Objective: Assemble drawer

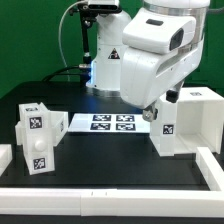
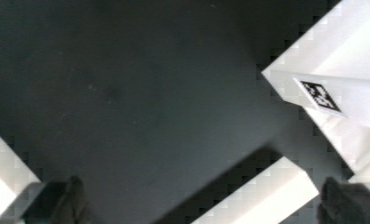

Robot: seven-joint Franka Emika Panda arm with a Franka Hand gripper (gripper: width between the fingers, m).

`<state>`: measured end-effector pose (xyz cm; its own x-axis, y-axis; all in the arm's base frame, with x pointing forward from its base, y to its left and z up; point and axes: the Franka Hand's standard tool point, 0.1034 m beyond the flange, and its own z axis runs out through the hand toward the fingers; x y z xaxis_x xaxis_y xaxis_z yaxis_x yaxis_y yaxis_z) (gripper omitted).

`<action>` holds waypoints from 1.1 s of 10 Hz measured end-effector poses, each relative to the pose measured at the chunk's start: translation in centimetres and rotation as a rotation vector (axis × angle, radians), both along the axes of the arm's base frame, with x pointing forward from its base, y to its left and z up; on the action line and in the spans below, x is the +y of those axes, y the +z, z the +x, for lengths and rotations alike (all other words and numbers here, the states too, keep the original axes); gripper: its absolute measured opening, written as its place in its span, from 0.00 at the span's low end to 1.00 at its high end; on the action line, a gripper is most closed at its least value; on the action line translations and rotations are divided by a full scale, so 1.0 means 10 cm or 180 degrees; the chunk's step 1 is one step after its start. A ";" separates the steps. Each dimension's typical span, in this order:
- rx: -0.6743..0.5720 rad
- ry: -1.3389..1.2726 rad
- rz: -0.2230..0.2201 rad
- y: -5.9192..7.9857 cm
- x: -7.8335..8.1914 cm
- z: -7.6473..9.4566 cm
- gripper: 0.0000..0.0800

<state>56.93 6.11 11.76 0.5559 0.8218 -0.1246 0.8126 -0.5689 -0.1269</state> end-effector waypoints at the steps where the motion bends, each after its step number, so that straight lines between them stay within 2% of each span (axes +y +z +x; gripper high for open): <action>1: 0.0025 0.0003 -0.0003 0.00 0.00 0.00 0.81; 4: 0.0036 0.0000 -0.0003 0.00 0.00 -0.01 0.81; 6: 0.0089 -0.0143 0.0008 0.00 -0.11 -0.02 0.81; 9: 0.0502 -0.0861 -0.0152 0.03 -0.23 -0.26 0.81; 10: 0.0526 -0.0869 -0.0178 0.03 -0.25 -0.27 0.81; 11: 0.0372 -0.0750 -0.0142 0.03 -0.25 -0.21 0.81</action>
Offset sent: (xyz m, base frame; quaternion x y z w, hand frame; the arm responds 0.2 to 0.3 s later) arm 0.0000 0.0000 0.0000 0.0000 0.0000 0.0000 1.0000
